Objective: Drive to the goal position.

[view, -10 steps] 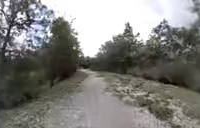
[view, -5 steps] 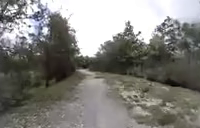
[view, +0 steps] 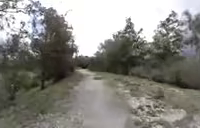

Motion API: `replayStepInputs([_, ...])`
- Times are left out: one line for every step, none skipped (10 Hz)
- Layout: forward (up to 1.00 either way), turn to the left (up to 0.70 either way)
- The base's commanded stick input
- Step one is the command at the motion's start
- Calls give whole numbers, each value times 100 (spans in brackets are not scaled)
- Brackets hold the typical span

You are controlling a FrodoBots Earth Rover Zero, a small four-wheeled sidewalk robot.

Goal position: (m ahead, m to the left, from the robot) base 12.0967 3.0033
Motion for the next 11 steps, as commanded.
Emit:
replayStepInputs([0, 0])
replayStepInputs([0, 0])
replayStepInputs([0, 0])
replayStepInputs([0, 0])
replayStepInputs([0, 0])
replayStepInputs([12, 0])
replayStepInputs([76, 0])
replayStepInputs([85, 0])
replayStepInputs([85, 0])
replayStepInputs([85, 0])
replayStepInputs([85, 0])
